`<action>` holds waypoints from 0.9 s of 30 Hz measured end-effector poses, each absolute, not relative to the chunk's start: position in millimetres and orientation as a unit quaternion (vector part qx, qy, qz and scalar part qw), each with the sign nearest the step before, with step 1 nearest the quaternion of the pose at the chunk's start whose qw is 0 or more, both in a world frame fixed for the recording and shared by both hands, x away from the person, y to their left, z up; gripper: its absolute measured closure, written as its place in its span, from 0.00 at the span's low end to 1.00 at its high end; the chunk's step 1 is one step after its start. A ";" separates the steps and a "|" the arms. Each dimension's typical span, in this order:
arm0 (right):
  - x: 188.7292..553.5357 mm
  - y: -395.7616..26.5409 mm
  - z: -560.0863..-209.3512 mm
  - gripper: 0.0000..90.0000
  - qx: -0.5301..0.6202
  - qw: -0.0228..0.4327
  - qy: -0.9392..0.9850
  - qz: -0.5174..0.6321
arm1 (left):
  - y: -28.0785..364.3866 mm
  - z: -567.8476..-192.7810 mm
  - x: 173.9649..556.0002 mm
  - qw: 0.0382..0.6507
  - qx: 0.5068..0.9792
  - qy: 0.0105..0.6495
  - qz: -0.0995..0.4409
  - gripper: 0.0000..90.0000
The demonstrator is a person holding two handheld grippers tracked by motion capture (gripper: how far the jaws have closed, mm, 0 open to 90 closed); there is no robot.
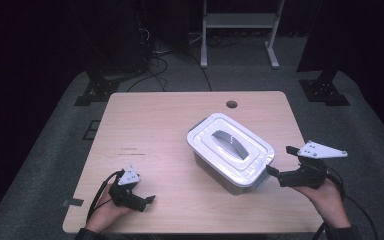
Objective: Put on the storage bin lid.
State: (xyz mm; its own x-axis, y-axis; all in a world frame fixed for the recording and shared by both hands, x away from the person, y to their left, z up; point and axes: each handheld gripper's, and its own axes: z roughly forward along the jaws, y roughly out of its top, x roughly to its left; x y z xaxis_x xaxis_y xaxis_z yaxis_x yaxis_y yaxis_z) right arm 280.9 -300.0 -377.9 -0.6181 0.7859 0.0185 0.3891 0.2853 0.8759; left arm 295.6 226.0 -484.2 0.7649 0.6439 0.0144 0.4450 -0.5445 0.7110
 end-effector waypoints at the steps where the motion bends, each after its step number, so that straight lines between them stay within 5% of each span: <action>1: 278.6 -302.2 -379.7 0.02 0.381 0.214 0.773 0.460 | 226.0 -484.2 295.6 0.360 0.868 0.314 0.138 0.00; 27: 271.6 -341.1 -459.4 0.02 0.413 0.193 0.791 0.409 | 225.8 -484.2 295.9 0.360 0.868 0.313 0.138 0.00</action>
State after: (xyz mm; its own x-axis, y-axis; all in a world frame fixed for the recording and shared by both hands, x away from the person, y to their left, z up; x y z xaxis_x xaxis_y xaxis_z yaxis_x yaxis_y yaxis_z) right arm 271.6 -341.1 -459.4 -0.5851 0.8103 0.0325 0.4951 0.3252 0.8056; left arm 295.9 225.8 -484.2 0.7657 0.6430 0.0142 0.4437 -0.5442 0.7120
